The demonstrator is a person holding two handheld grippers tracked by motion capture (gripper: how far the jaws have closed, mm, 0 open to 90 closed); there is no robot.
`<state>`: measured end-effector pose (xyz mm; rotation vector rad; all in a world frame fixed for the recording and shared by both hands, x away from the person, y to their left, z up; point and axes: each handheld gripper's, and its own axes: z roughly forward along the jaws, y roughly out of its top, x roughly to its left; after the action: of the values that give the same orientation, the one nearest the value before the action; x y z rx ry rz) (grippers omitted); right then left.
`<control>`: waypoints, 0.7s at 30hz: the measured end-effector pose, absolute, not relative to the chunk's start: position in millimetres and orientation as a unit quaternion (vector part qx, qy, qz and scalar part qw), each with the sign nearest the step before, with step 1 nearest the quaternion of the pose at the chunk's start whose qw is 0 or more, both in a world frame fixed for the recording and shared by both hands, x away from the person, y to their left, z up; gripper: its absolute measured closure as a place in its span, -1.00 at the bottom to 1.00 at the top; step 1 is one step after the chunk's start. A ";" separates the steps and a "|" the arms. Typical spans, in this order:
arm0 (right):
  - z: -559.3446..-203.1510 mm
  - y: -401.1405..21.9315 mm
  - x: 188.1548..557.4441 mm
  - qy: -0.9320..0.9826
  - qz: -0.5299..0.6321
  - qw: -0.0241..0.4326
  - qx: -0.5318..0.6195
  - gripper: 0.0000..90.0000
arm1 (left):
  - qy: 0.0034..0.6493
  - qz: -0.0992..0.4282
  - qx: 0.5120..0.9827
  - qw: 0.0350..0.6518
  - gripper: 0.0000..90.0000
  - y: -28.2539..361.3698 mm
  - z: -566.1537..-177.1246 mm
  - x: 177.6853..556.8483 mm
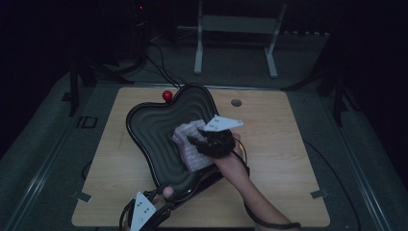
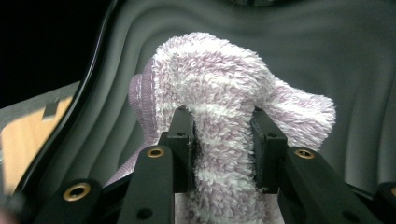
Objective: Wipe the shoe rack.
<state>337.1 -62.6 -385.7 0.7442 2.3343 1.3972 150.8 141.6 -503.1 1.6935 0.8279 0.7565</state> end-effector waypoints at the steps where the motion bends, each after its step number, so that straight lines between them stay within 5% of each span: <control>1: -380.6 -58.2 342.6 0.816 0.488 0.166 0.261 0.46 | 0.347 0.315 0.708 0.528 0.33 141.4 -502.9 151.1; 11: -358.6 -20.4 399.7 0.819 0.467 0.166 0.287 0.45 | 0.347 0.312 0.710 0.527 0.33 142.0 -502.3 151.3; 21: -379.4 -4.4 394.6 0.825 0.453 0.186 0.282 0.41 | 0.347 0.313 0.710 0.527 0.33 142.9 -502.5 150.9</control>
<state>394.6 -4.4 -379.4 0.7950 2.3230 1.2757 150.9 142.9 -502.5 1.6959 0.8294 0.7479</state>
